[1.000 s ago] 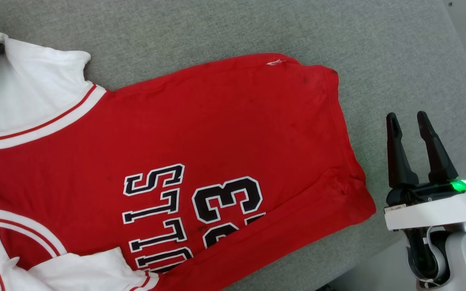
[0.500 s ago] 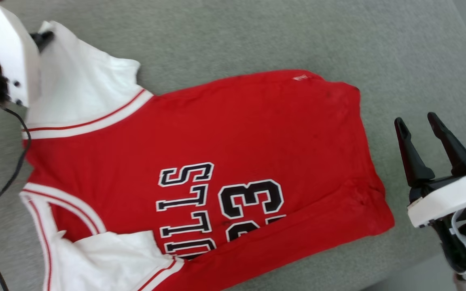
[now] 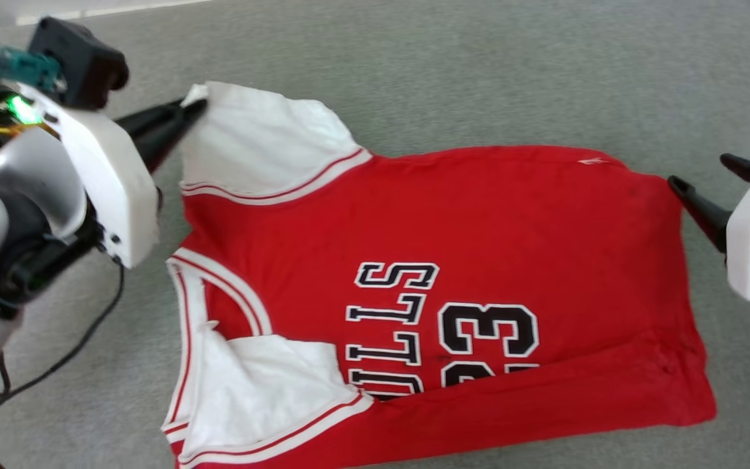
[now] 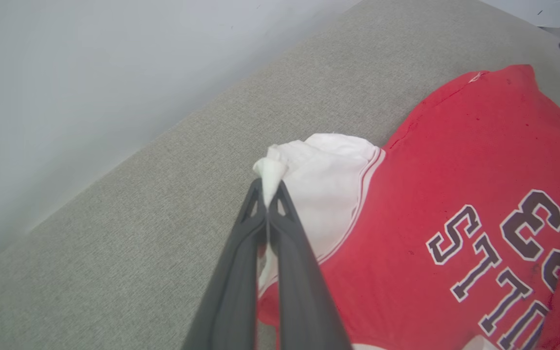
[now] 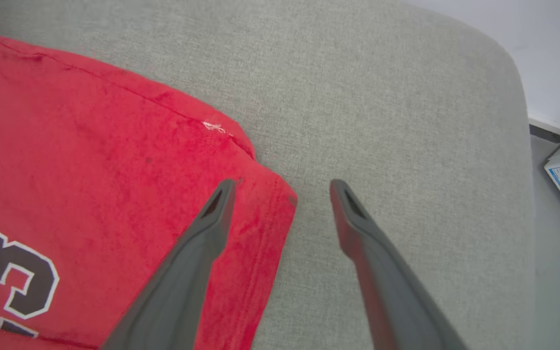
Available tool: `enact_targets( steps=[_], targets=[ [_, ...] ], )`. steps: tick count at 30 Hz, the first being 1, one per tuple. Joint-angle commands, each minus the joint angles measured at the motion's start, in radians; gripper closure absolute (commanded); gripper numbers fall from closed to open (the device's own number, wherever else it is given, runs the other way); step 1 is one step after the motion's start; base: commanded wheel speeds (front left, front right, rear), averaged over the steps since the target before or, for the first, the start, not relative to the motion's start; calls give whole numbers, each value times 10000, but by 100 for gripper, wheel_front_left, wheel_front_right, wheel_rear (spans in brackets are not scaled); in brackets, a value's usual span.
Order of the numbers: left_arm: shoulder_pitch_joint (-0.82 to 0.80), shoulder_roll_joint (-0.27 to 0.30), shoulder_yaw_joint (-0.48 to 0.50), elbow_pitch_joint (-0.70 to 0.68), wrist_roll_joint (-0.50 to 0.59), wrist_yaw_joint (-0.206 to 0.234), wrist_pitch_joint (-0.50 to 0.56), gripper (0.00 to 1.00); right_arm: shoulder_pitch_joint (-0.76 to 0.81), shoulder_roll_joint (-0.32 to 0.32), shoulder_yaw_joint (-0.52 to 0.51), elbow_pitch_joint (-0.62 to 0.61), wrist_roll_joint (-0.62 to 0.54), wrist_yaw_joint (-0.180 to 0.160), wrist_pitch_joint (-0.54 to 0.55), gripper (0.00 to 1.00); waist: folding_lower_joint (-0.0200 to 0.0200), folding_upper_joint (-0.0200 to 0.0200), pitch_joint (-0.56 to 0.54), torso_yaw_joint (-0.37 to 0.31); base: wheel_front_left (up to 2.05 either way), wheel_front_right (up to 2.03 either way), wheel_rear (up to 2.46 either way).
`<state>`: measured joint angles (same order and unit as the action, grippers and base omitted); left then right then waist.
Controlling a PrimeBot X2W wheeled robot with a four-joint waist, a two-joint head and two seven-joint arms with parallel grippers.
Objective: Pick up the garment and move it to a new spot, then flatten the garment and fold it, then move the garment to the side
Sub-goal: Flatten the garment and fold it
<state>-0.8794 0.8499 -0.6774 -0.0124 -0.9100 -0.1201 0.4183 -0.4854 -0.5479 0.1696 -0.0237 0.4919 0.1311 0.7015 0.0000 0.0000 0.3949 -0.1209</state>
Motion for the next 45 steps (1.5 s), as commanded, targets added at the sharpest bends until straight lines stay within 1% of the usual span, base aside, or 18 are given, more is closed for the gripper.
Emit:
enact_targets(
  steps=[1,5,8,11,14,19,20,21,22,25,30,33,40,45],
  targets=[
    [167,8,-36,-287,65,87,-116,100,-351,-237,188,201,65,-8,379,0,0,0,98,400,0,0,0],
    [490,-90,-94,-1241,318,432,-422,100,-1226,-680,899,952,264,-8,1420,0,0,0,363,846,0,0,0],
    [645,-176,-162,-1815,482,633,-544,100,-1669,-880,1386,1511,242,-8,1743,0,0,0,530,1125,0,0,0],
    [767,-299,-234,-2258,619,783,-675,100,-1923,-1051,1851,2108,99,-8,1747,0,0,0,654,1359,0,0,0],
    [823,-383,-317,-2582,750,918,-749,100,-2015,-1060,2169,2694,133,-6,1637,0,0,0,769,1565,0,0,0],
    [898,-639,-471,-2802,875,986,-843,100,-1814,-1028,2812,3619,179,-11,1442,0,0,0,881,1832,0,0,0],
    [922,-660,-484,-2783,887,1004,-893,100,-1752,-1017,2954,3795,224,-11,1454,16,0,0,883,1863,0,0,0],
    [943,-699,-501,-2741,882,1010,-911,100,-1682,-1016,3092,3920,247,-12,1457,66,0,0,877,1890,0,0,0],
    [968,-730,-517,-2692,890,1011,-967,100,-1640,-1027,3195,4014,297,-12,1402,100,0,0,860,1910,0,0,0],
    [1081,-787,-500,-2460,894,1058,-1166,100,-1723,-1077,3229,4198,419,-14,1112,100,0,0,692,1892,0,0,0],
    [1405,-632,-341,-2012,1029,1225,-1688,100,-2106,-1025,2846,4196,606,-14,349,100,0,0,158,1706,0,0,0],
    [1713,-563,-225,-1843,915,1367,-1988,100,-2098,-942,2560,4004,793,-12,-157,100,0,0,-222,1587,0,0,0],
    [2764,-247,-101,-1894,643,1740,-2479,100,-1170,-915,1869,3472,949,-11,-1243,100,0,0,-1106,1408,0,0,0],
    [3736,26,-126,-2094,393,1976,-2786,100,48,-776,1256,2955,867,-11,-1887,100,0,0,-1610,1410,0,0,0]
  ],
)
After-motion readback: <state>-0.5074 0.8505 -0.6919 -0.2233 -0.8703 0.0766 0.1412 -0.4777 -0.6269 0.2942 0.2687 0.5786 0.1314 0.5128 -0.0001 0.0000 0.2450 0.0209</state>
